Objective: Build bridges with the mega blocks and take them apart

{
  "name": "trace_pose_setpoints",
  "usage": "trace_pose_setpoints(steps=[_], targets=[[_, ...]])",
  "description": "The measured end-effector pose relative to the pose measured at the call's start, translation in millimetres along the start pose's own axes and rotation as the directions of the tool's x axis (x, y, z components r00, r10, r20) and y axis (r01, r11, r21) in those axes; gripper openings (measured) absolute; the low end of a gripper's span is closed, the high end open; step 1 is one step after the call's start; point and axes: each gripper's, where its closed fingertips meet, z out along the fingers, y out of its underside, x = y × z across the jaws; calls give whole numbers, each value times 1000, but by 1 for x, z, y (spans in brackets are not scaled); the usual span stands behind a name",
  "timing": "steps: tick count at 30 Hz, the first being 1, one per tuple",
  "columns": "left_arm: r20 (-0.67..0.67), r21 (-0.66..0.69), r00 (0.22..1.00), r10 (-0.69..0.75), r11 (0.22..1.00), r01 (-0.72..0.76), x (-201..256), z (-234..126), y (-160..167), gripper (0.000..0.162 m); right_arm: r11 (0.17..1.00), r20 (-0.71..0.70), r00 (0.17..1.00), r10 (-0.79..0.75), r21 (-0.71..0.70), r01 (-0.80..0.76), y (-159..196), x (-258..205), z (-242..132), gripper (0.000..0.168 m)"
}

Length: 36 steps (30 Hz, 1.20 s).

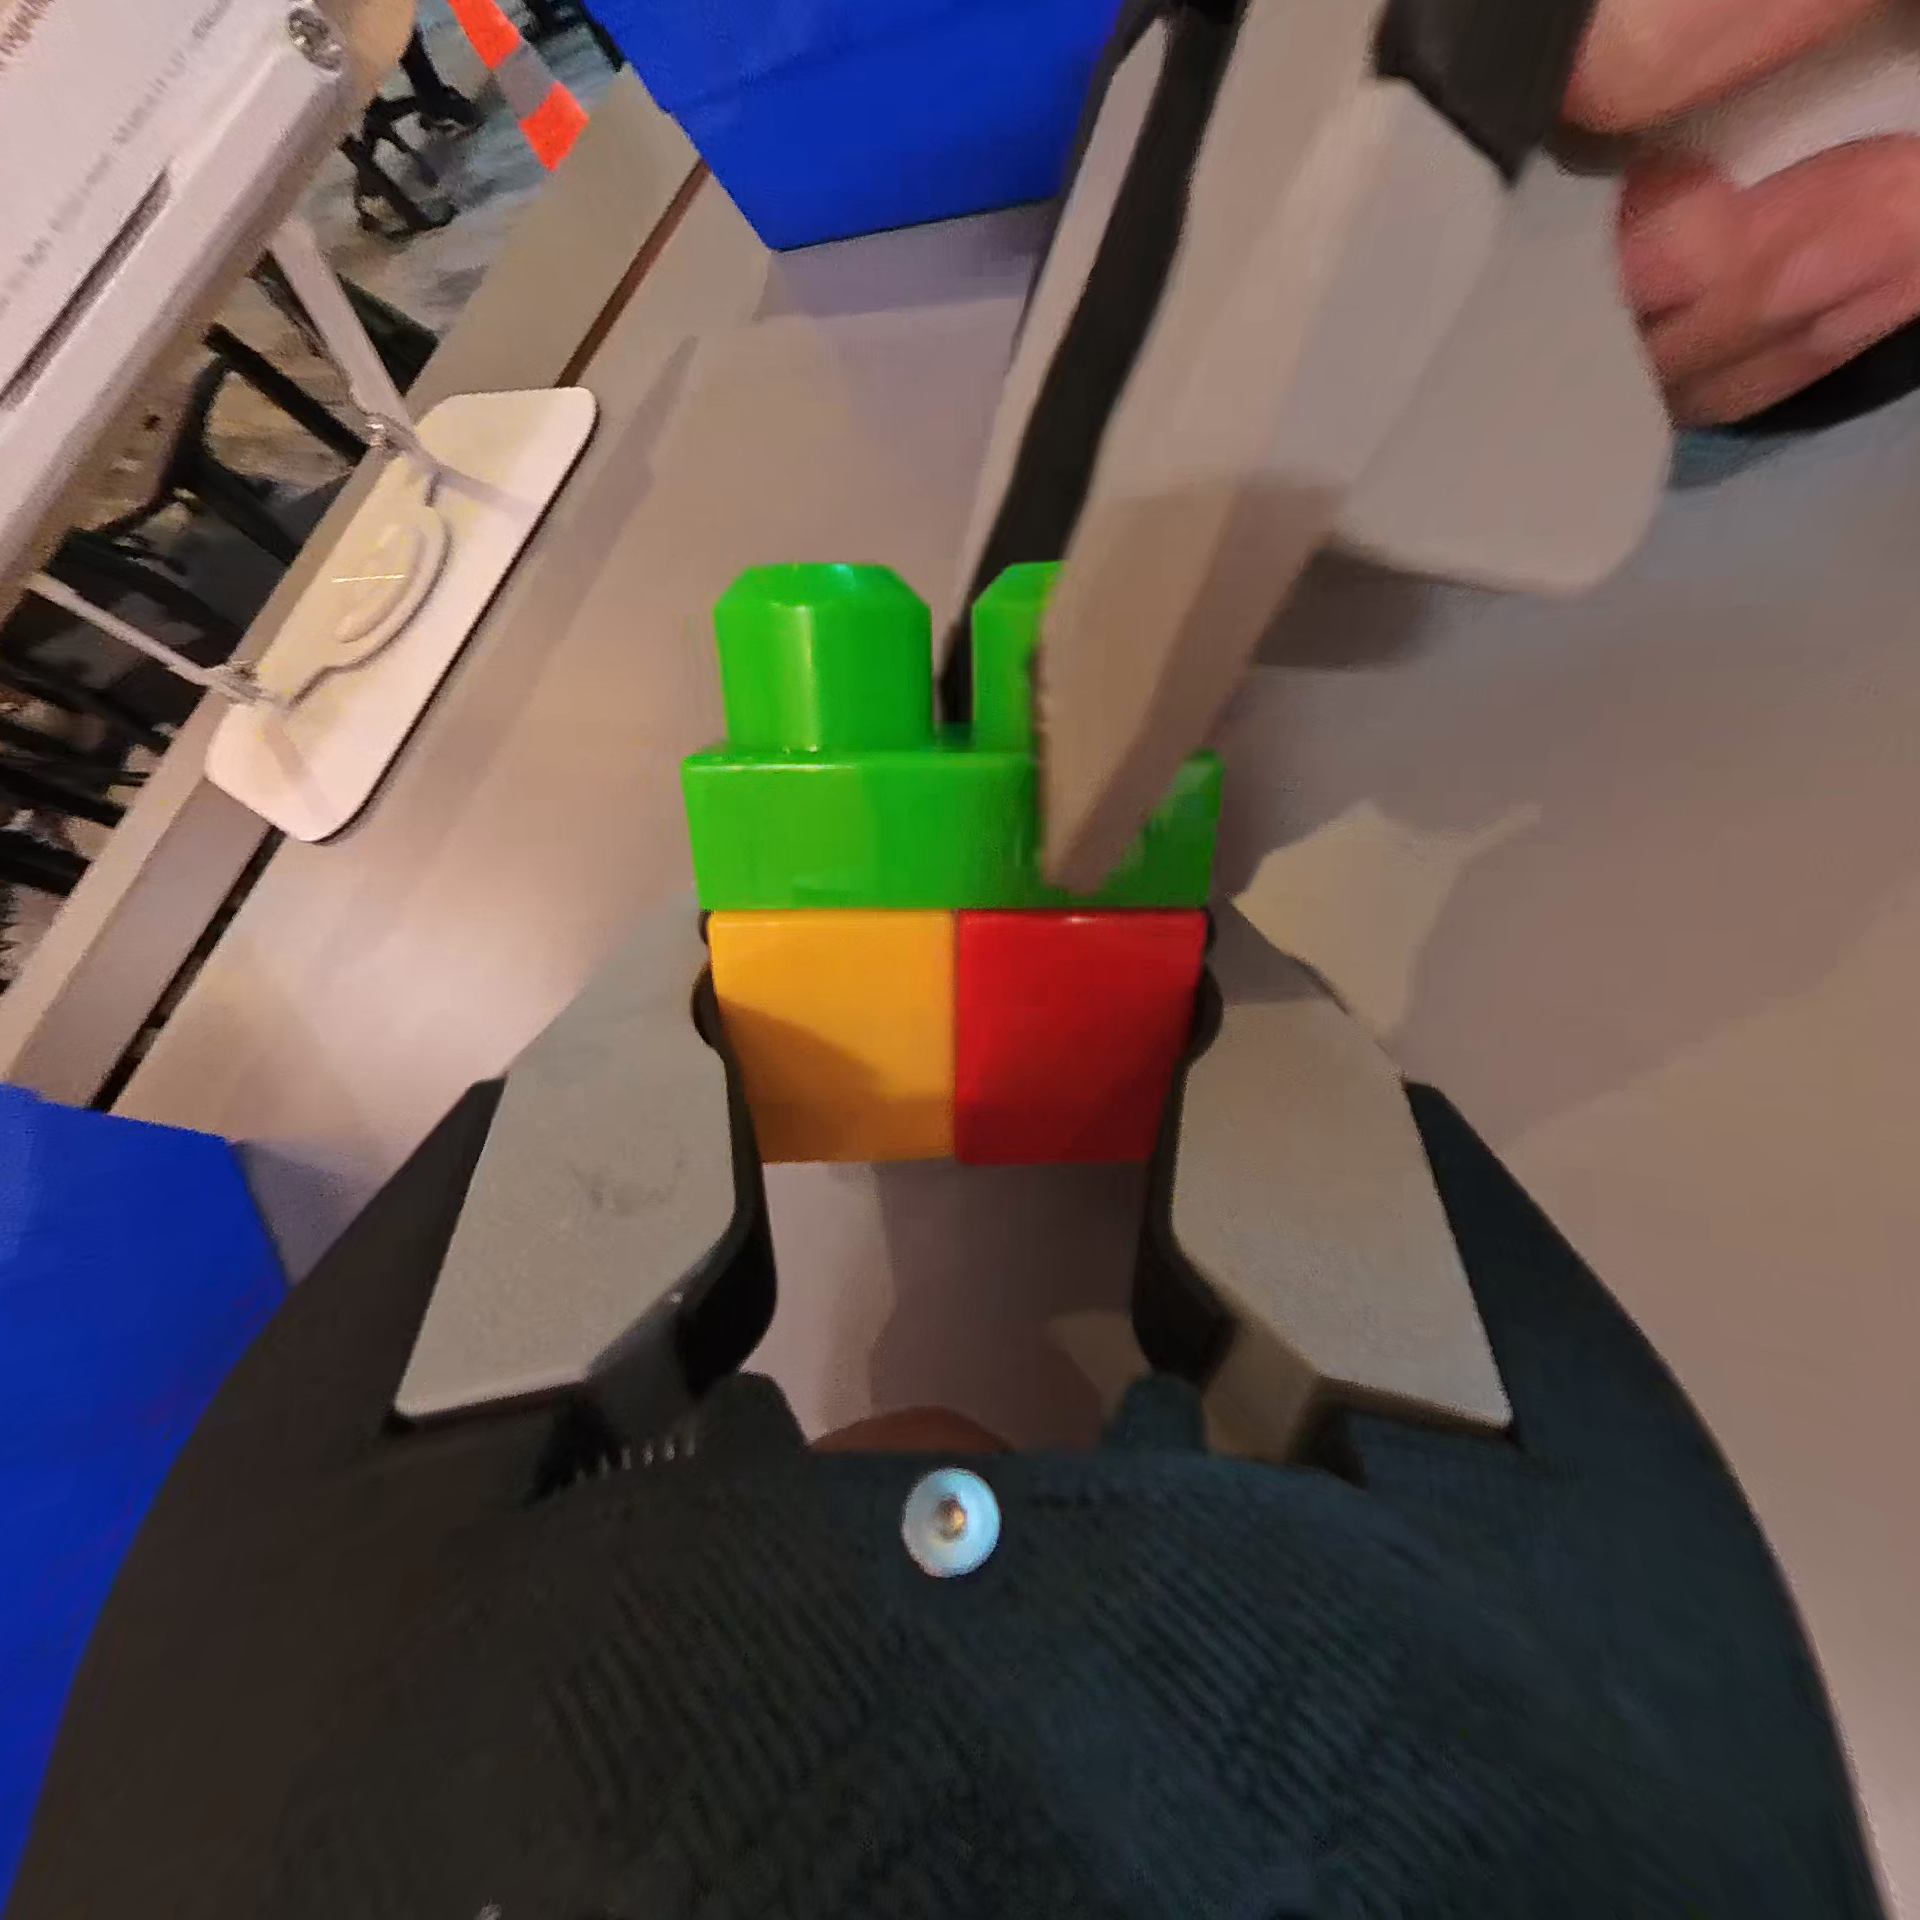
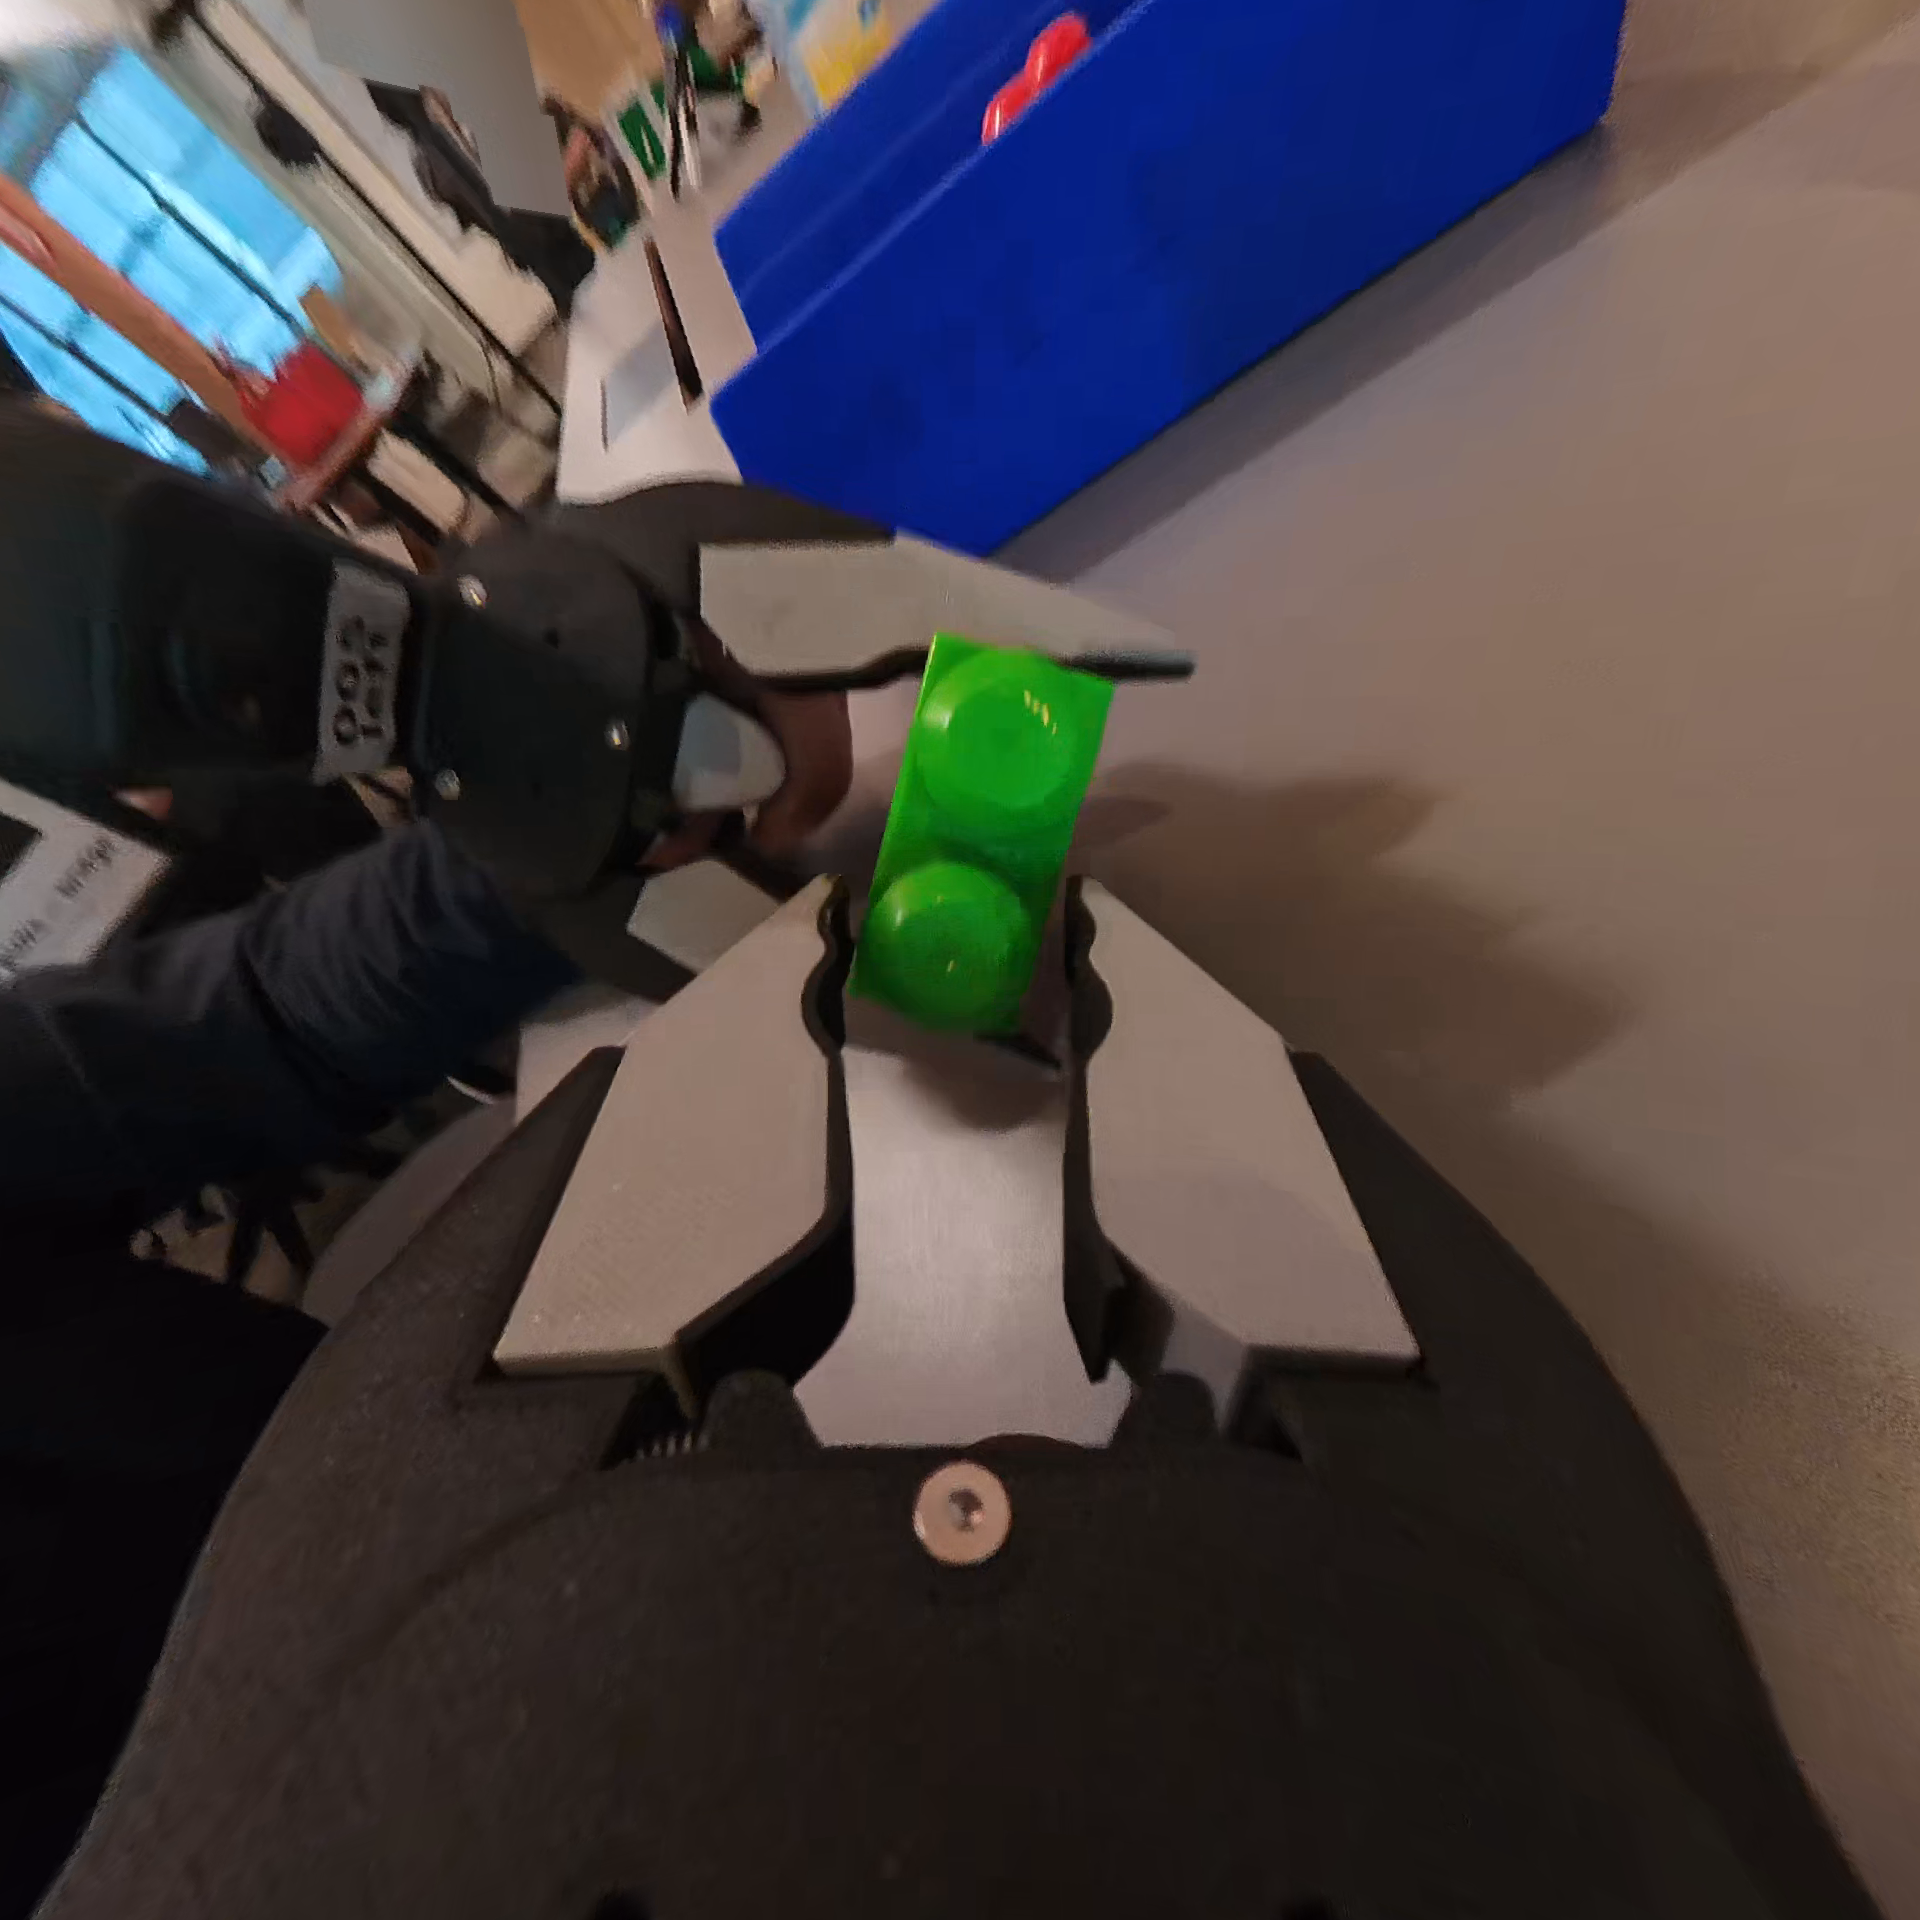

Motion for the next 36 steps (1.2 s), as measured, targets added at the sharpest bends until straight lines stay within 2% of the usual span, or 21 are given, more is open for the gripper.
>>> trace_pose_setpoints(steps=[3,6,20,26,36], targets=[[-55,12,998,11,1000,-11,15,3,-5,85,997,-10,1000,30,69,-29,-9,4,-2,36],[-56,-1,997,53,999,-53,22,7,-5,85,998,-51,999,9,60,-6,-6,9,2,38],[-68,-12,997,43,999,-44,24,6,-5,85,995,-54,998,43,88,-38,-8,11,8,38],[-46,-8,997,56,998,-56,23,8,-7,86,997,-114,994,5,73,3,-9,11,4,37],[34,-27,998,55,998,-54,15,10,-8,86,990,-163,987,8,140,15,-17,13,2,35]])
